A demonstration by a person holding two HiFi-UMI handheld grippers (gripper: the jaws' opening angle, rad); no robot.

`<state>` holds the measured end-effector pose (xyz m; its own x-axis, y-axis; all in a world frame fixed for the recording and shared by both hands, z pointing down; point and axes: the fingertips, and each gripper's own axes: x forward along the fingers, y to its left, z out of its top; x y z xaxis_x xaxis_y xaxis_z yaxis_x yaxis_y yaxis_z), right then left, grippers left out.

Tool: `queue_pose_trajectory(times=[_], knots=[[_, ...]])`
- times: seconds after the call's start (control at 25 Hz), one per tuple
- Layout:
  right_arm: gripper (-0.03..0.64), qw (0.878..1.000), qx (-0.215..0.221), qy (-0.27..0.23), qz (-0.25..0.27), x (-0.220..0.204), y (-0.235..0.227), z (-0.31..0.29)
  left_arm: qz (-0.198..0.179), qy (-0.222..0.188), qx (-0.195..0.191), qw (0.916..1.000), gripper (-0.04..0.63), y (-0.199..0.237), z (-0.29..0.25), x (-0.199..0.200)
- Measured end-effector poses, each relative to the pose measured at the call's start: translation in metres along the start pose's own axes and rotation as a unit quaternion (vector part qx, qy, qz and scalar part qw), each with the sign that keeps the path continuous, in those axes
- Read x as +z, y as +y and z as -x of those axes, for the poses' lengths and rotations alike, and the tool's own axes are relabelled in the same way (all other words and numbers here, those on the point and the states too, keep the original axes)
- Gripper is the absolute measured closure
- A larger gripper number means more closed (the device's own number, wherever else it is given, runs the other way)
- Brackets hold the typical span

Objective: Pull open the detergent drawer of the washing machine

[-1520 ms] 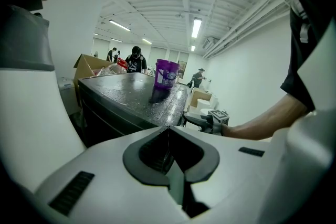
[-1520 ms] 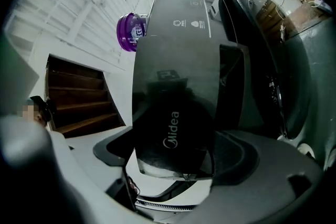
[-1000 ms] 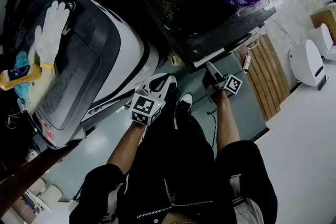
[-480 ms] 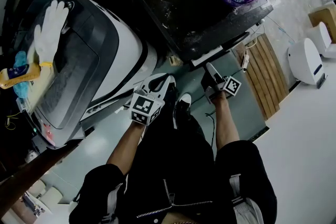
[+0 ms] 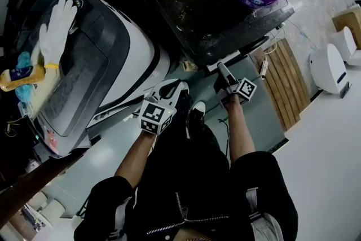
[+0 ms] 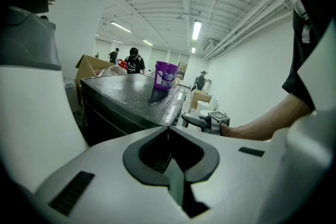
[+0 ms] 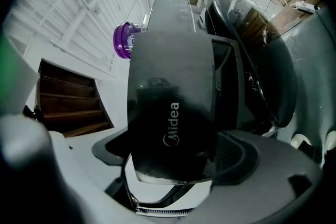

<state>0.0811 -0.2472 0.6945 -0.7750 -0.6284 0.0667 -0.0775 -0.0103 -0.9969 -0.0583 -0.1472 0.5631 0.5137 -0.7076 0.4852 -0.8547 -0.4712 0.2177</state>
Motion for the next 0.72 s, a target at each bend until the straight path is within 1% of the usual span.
queue_pose_trajectory(times=[0.32, 0.72], knots=[[0.158, 1.000, 0.003, -0.007, -0.004, 0.000, 0.000, 0.005, -0.001, -0.001, 0.001, 1.0000, 0.574, -0.005, 0.001, 0.001], [0.158, 1.000, 0.003, -0.007, -0.005, -0.002, -0.004, 0.027, -0.004, -0.003, -0.002, 1.0000, 0.574, -0.014, 0.001, 0.000]])
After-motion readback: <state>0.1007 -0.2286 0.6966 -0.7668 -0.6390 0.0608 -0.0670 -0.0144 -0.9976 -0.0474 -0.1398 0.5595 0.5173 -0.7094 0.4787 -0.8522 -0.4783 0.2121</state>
